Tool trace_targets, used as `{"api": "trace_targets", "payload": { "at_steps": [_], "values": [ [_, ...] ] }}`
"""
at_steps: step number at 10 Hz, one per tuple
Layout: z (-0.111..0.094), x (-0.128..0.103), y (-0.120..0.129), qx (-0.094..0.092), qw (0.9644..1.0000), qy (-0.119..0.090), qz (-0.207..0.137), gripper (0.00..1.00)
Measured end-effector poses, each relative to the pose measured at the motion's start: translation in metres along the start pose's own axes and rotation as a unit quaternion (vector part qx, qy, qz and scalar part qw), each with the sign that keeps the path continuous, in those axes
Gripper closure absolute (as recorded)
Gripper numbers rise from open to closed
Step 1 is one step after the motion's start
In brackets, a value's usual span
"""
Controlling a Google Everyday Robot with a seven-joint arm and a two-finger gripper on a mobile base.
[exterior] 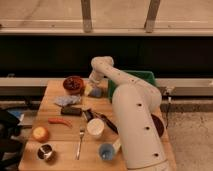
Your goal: Place sponge in plastic cup
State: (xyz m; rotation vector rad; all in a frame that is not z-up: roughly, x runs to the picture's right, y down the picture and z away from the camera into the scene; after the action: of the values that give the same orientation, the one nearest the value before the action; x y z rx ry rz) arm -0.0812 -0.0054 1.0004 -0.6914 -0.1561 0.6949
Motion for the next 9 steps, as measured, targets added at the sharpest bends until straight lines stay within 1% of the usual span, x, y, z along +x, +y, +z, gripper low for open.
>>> {"api": "trace_targets", "payload": {
  "at_steps": [2, 4, 5, 7, 8, 9],
  "values": [
    [0.001, 0.002, 0.001, 0.002, 1.0, 0.001, 0.001, 0.48],
    [0.001, 0.003, 0.001, 0.003, 1.0, 0.002, 0.003, 0.68],
    [-0.001, 0.003, 0.001, 0.004, 1.0, 0.003, 0.004, 0.8],
    [-0.004, 0.004, -0.001, 0.004, 1.0, 0.005, 0.006, 0.96],
    [-0.011, 0.005, -0.004, 0.007, 0.9998, 0.018, 0.004, 1.0],
    [-0.02, -0.003, -0.003, 0.012, 0.9995, 0.029, -0.005, 1.0]
  ]
}}
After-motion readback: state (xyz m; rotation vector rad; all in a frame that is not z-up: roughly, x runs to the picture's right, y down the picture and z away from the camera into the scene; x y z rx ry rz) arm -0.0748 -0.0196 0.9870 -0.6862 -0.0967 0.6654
